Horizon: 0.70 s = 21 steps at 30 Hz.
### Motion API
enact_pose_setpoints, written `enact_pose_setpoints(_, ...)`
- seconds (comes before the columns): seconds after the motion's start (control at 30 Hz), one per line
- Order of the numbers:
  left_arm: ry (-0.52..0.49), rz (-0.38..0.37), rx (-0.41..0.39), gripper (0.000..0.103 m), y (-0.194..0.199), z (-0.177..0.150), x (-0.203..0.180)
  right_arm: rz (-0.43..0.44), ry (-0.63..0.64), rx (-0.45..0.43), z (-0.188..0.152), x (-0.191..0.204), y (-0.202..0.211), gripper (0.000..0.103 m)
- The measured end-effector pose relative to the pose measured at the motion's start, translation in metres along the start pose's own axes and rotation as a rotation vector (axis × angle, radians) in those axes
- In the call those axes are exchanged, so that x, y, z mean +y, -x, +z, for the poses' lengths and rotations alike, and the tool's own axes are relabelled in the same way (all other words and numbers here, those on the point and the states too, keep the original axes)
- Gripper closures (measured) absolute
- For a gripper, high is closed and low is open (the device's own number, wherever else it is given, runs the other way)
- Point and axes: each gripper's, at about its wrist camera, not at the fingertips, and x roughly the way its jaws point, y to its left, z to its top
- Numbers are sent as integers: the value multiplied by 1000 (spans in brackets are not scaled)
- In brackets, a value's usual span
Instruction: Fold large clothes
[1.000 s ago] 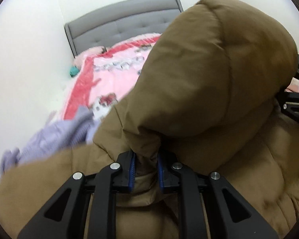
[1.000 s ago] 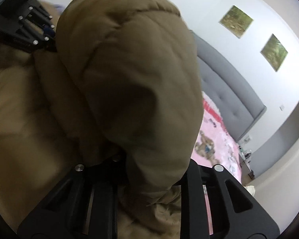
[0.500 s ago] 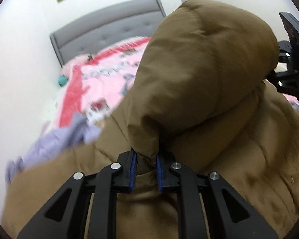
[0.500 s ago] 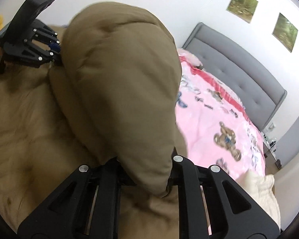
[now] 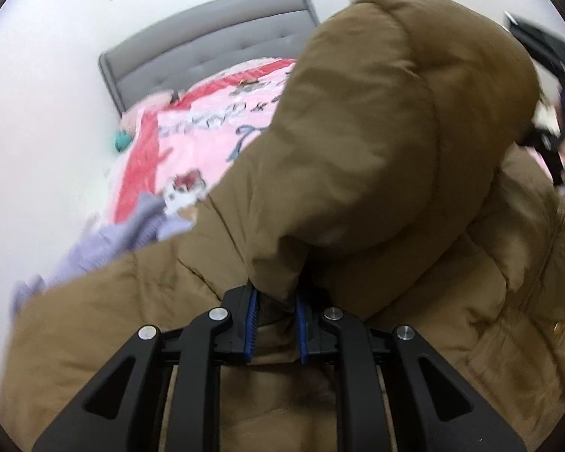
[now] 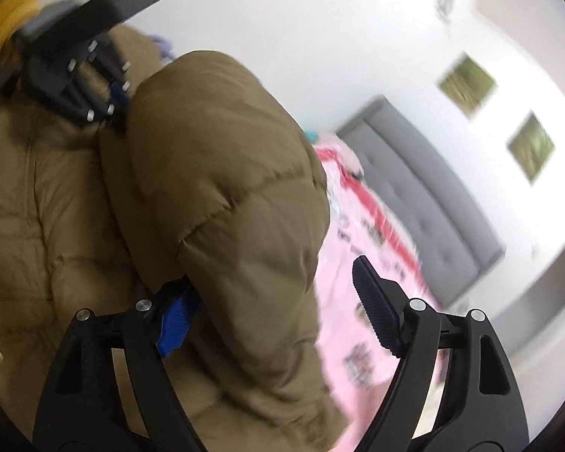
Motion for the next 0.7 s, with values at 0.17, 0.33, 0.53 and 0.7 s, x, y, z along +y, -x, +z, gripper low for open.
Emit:
enact_pose_setpoints(0.17,-194,100,-132,45,32,18,-1,52,109,-33,8,-10,4,29)
enact_pose_setpoints(0.33,-415,62,-173,29,37,38,-7,142,145,-41,11,-26,13,28)
enact_pose_setpoints(0.53,-645,-29,-134,28,2,59,-28,221,120,12,21,-29,-7,29)
enact_pose_setpoints(0.7,-580,-121,-18,75,-23,77,-24,415,-68,134,21,-44,-45,81)
